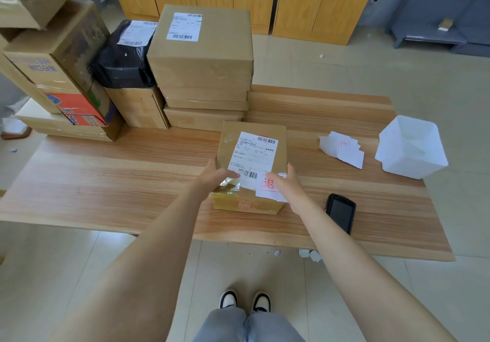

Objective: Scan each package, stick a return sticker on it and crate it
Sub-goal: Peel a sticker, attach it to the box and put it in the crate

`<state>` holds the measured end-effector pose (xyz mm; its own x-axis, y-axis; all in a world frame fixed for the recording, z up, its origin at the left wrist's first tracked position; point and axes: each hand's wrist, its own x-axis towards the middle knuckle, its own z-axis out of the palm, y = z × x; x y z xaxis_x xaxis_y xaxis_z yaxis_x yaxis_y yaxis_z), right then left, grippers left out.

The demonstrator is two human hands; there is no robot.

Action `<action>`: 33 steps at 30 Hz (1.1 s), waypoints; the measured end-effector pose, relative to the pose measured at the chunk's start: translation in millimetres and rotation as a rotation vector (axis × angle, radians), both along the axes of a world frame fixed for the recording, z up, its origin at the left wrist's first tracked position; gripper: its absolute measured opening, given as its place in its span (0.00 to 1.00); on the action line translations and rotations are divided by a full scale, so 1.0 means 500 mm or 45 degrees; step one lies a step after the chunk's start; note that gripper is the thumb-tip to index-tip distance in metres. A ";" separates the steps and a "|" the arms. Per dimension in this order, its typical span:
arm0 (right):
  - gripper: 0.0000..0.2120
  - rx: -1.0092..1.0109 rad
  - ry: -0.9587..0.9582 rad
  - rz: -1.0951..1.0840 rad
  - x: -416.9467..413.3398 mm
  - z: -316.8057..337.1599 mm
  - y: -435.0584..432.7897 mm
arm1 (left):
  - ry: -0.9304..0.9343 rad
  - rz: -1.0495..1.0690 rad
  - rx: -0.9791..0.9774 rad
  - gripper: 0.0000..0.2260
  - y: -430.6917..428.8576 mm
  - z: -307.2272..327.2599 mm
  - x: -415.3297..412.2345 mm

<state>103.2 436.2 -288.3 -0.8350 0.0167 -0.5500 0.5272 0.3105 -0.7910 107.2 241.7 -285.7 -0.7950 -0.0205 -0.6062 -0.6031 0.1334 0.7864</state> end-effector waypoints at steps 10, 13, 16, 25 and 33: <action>0.40 0.036 0.075 -0.013 0.002 0.019 -0.034 | -0.023 0.135 0.078 0.38 -0.008 0.027 0.021; 0.43 -0.003 0.102 0.032 -0.007 0.016 -0.061 | 0.008 0.201 0.019 0.42 -0.034 0.042 0.042; 0.49 -0.046 0.126 0.122 -0.011 0.017 -0.104 | 0.042 0.324 0.009 0.37 -0.064 0.072 0.076; 0.40 -0.124 0.304 0.555 0.037 0.104 -0.266 | 0.245 0.878 0.009 0.34 -0.154 0.146 0.245; 0.44 -0.175 0.423 0.997 0.130 0.118 -0.426 | 0.334 1.339 -0.103 0.38 -0.206 0.182 0.437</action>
<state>168.0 223.2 -229.2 -0.6960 -0.6801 -0.2303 -0.0640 0.3782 -0.9235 325.8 138.9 -194.8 -0.4604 -0.7992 -0.3863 -0.2602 -0.2945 0.9195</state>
